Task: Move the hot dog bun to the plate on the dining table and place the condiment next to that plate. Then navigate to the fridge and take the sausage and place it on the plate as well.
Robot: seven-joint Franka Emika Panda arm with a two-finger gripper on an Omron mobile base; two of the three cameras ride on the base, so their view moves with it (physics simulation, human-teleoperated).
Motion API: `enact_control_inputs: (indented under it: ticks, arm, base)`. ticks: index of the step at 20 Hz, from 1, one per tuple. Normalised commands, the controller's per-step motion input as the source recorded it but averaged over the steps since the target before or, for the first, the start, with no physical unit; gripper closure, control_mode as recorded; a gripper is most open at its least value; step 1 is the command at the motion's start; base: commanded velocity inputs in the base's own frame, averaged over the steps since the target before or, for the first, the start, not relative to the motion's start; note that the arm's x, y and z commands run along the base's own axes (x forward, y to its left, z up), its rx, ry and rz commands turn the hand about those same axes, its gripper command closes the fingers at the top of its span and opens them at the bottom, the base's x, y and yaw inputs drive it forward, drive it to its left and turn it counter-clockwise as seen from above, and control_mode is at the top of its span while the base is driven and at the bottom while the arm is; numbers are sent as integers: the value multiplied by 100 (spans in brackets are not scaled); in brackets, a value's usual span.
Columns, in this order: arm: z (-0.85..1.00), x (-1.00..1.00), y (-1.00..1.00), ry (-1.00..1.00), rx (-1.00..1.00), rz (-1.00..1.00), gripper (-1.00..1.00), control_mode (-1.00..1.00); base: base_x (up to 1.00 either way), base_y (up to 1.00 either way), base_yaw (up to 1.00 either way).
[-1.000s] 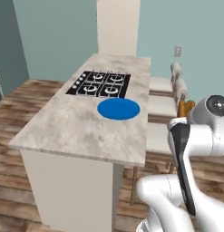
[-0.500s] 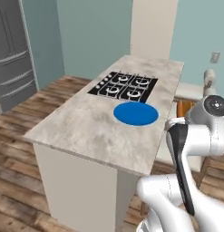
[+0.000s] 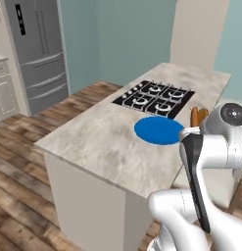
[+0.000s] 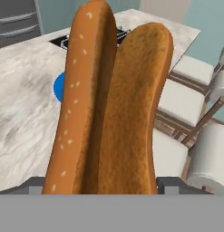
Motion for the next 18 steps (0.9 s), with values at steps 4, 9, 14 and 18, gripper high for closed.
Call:
enact_control_inputs:
  ticks: [4,9,14,18]
  arm:
    - [0,0,0,0,0,0,100,100]
    - [-4,23,-8,1,2,5,100,-100]
    - [-12,76,-2,10,1,3,100,-100]
    - [-28,64,0,16,0,1,100,-100]
  base:
    - [34,-37,29]
    - [20,-18,11]
    - [0,0,0]
    - [0,0,0]
